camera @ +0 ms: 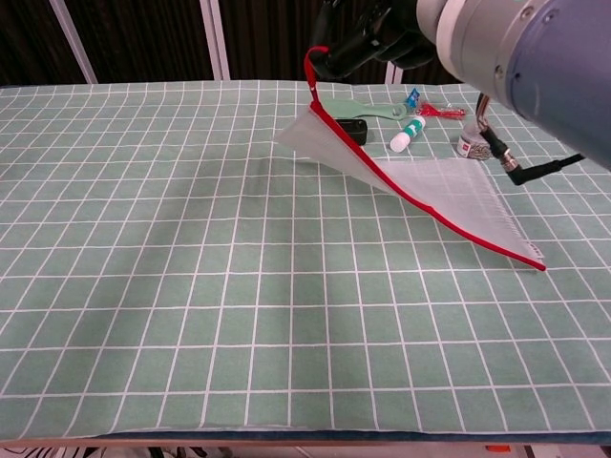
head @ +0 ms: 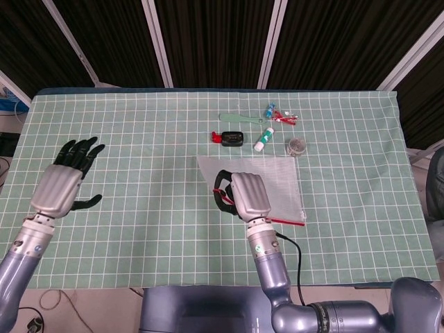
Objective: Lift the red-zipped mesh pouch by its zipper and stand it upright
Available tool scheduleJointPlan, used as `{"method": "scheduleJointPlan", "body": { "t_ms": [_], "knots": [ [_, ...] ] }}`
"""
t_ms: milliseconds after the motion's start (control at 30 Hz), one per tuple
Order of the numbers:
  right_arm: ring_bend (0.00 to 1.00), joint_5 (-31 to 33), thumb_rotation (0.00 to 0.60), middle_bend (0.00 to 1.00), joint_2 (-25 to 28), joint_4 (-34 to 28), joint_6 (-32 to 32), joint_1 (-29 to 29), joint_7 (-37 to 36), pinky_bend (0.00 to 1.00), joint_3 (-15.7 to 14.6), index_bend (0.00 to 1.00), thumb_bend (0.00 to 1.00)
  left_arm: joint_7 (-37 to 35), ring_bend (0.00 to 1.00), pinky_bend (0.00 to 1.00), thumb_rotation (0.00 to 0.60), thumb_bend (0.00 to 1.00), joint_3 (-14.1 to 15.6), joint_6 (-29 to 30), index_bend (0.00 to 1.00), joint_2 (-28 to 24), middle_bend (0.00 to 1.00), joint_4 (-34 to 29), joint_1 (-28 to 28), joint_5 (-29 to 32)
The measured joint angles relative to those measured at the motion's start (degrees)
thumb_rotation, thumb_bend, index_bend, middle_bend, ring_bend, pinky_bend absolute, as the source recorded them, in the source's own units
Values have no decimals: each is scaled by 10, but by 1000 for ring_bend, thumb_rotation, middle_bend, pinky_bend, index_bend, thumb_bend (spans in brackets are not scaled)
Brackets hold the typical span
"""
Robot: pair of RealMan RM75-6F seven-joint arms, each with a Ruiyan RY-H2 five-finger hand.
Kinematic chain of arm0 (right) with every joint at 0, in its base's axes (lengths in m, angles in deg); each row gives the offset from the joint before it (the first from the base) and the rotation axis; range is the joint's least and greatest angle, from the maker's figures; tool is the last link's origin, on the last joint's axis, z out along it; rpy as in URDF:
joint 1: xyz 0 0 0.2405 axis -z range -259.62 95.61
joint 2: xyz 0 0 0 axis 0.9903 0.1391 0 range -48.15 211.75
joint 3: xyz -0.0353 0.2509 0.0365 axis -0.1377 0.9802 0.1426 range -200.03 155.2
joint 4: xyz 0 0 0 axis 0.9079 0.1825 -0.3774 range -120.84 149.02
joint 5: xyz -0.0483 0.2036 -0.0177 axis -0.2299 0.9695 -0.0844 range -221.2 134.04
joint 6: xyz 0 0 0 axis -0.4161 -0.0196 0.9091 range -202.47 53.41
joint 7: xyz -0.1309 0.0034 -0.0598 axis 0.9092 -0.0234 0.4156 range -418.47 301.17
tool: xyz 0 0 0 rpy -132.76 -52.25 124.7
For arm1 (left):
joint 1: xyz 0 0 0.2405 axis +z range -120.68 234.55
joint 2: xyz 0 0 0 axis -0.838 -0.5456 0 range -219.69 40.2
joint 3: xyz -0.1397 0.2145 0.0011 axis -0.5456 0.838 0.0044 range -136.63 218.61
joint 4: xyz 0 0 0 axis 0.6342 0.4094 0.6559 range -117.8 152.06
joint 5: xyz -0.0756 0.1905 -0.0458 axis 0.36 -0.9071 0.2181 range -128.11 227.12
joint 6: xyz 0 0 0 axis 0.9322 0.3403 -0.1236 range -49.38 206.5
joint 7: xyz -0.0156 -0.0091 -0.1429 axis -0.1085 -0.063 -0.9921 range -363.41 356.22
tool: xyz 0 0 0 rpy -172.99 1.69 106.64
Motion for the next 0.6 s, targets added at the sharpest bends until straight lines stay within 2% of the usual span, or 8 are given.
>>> {"method": "scheduleJointPlan", "body": {
  "t_ms": [267,600],
  "knots": [
    [1000,26,600,1000,14,-9,-15,-22,-9,997,5,675,698,42,0,0,600,205,-41,-114,216,21,0,-2,-123,118],
    [1000,52,600,1000,31,-14,-31,-47,-17,997,9,676,703,115,0,0,600,270,-42,-153,293,104,11,32,-232,217]
  ]
}}
